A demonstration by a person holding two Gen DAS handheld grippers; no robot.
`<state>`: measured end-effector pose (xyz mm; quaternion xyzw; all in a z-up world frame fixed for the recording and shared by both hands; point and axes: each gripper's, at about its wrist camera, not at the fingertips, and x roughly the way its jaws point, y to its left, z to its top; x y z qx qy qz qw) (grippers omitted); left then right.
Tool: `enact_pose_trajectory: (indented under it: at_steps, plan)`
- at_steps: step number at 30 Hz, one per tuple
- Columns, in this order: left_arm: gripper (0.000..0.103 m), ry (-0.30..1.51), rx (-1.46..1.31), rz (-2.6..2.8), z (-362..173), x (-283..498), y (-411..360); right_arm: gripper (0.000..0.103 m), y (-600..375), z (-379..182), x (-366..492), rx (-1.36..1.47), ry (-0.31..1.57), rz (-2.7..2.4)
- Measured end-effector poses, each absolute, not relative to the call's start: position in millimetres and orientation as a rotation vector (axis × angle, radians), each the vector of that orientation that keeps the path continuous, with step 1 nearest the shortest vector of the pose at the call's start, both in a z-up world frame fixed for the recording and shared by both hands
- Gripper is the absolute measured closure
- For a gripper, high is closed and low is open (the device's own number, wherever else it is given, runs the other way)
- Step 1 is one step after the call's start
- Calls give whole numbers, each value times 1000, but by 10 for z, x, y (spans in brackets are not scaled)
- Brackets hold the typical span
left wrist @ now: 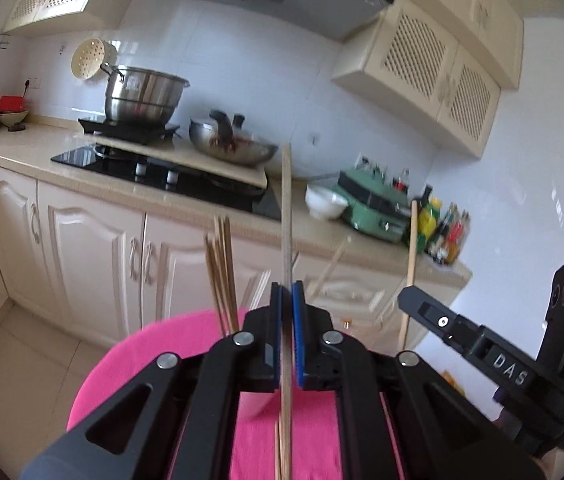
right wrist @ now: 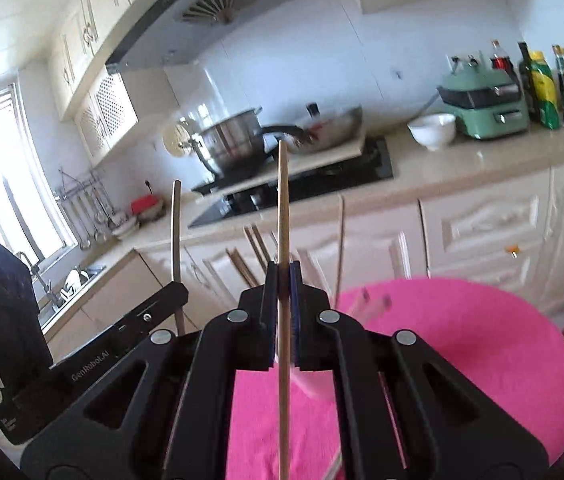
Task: Organize utensils
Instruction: 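Lift the left tool's chopstick over the cup while the right tool carries its chopstick there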
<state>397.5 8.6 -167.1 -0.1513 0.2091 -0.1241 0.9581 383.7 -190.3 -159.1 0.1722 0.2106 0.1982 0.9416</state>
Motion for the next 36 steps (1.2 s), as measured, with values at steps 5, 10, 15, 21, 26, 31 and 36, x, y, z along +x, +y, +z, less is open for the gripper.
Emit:
enact_pose_trajectory:
  at_steps: [5,10,15,21,26,31,36]
  plan:
    - [98,347,-347,-224,-1638,4304,128,97,-1721,-1613,4232,325,398,452]
    - [98,293,-389,-198,-1657,4566,207,97,-1637,-1685,4451,321,352,465]
    - [98,253,-410,-168,-1733,4752,259,97,-1601,-1768,4627,308,313,447]
    - [97,244,-401,-136,-1894,4916,200,97,-1564,-1858,4740,291,289,452]
    - [97,242,-398,-109,-2037,4978,181,97,-1537,-1936,4758,255,268,451]
    - [97,252,-390,-93,-2152,5020,160,97,-1516,-1951,4743,209,241,443]
    - [97,244,-373,-83,-2166,4977,150,97,-1479,-1966,4717,168,231,452]
